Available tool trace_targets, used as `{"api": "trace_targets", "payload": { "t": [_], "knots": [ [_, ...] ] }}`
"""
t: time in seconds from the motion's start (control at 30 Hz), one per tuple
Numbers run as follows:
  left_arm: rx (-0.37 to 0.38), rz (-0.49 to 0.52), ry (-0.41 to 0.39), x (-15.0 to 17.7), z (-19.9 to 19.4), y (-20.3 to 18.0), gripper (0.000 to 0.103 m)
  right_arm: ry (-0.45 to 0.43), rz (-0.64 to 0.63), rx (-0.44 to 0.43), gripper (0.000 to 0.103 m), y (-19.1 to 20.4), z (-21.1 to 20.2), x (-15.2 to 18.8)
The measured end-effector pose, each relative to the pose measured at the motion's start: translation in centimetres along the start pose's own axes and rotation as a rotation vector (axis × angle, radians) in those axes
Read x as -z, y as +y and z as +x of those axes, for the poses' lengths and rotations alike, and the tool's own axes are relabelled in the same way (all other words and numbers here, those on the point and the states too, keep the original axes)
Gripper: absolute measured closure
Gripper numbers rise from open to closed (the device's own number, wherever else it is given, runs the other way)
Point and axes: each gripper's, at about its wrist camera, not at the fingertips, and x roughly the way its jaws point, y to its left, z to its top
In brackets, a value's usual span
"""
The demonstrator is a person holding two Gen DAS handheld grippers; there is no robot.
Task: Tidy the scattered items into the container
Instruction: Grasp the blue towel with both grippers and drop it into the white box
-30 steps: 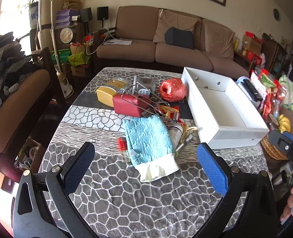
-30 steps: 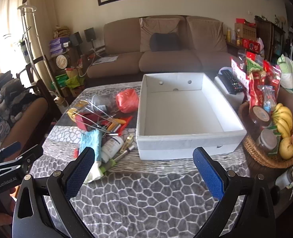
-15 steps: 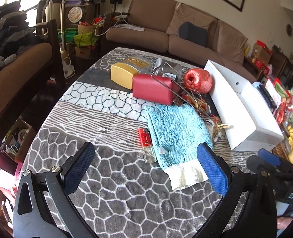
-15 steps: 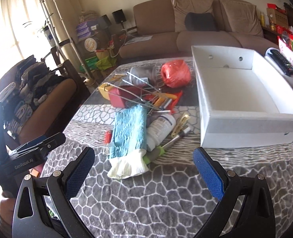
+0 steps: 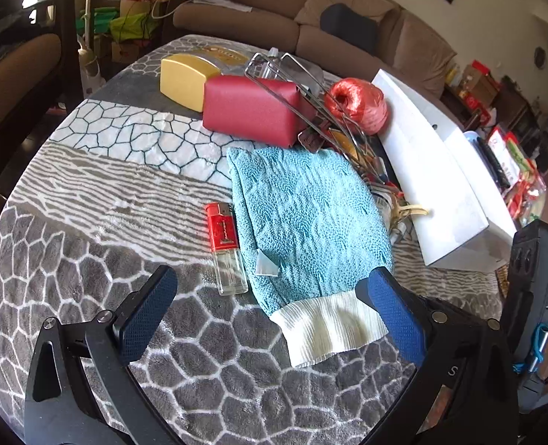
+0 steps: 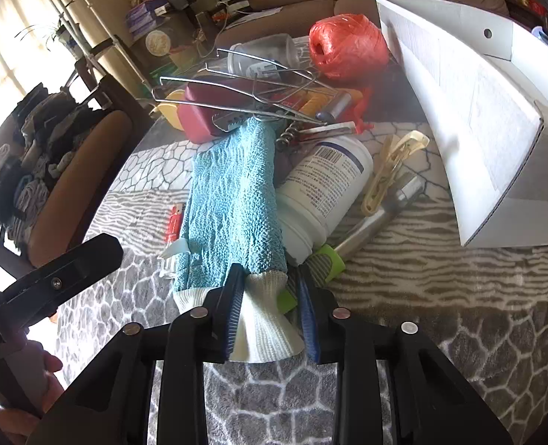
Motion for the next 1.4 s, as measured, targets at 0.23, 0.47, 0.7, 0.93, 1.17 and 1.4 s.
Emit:
{"api": "trace_targets", "payload": {
  "t": [0.23,0.47,0.7,0.93,1.17,1.4],
  "knots": [
    [0.168,-0.120,0.115,1.4,1.8,1.4,0.001,-0.004,0.003,-0.046,0.089,-0.1,-1.2,0.4],
    [0.260,-0.241,0.181,2.3,3.1,3.3,0.006,0.018,0.005,-0.075,0.089,0.3,-1.5,1.0],
    [0.244,-0.260,0.184,2.6,4.2,2.7,0.038,0.026,0.045,-0.111,0.086,-0.7,-1.2,1.8],
    [0.285,-0.252,0.191,2.7,4.7,1.8,0.092,0.019,0.072,-0.135,0.086,-1.1,-0.6,2.0],
    [0.355,-0.158,0.129,2.0,1.0,-0.6,0.092,-0.060,-0.040,-0.096,0.089,1.2,-4.0,1.4],
    [0.427,-0.085,0.070,-1.1,-4.8,-5.7,0.092,-0.174,-0.131,-0.069,0.089,2.7,-10.4,-0.1]
  ]
}}
